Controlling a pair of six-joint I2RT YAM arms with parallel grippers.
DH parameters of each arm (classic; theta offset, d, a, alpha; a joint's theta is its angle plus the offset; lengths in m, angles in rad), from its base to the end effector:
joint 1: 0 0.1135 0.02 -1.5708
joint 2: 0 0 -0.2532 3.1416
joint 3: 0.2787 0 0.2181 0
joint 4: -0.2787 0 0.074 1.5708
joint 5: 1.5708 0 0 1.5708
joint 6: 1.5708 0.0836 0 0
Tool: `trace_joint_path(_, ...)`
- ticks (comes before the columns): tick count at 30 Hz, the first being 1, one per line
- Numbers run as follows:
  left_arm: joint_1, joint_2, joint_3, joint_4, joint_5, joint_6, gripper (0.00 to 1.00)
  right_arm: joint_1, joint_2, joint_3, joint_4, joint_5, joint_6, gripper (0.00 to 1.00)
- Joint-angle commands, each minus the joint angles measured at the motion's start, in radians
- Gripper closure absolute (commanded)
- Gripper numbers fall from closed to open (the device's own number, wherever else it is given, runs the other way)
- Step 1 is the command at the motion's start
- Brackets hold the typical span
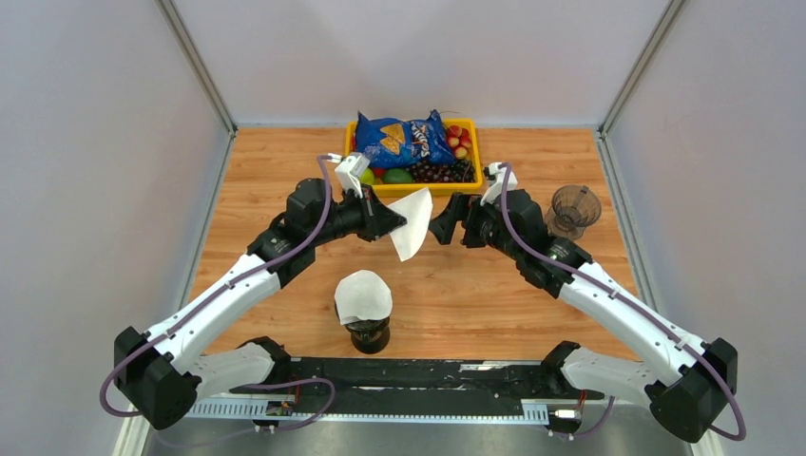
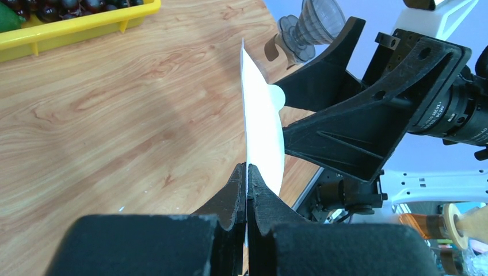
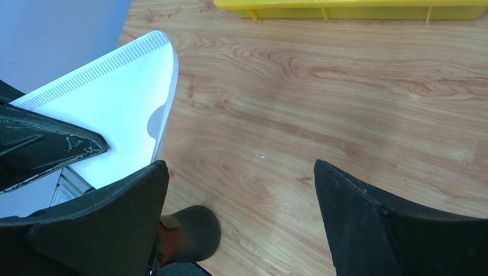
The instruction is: Place the coffee filter in the dripper
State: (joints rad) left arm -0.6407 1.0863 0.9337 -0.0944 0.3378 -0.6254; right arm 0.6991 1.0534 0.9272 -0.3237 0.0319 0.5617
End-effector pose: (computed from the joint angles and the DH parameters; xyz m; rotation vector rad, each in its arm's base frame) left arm 0.1972 -0.1816 0.3276 0.2751 1.9560 -1.1718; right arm 0.1948 0.1603 0.2982 -0.1235 2.1026 0.7520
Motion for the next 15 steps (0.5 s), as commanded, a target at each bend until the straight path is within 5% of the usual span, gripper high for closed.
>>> trace_joint_path(1, -0.004, 0.005, 0.012, 0.012, 0.008, 0.016, 1.00, 0.002, -0.014, 0.052, 0.027, -0.015, -0.023, 0.00)
trace_joint_path(15, -0.004, 0.027, 0.011, 0.058, 0.158, 0.044, 1.00, 0.002, 0.032, 0.068, 0.063, -0.120, -0.046, 0.00)
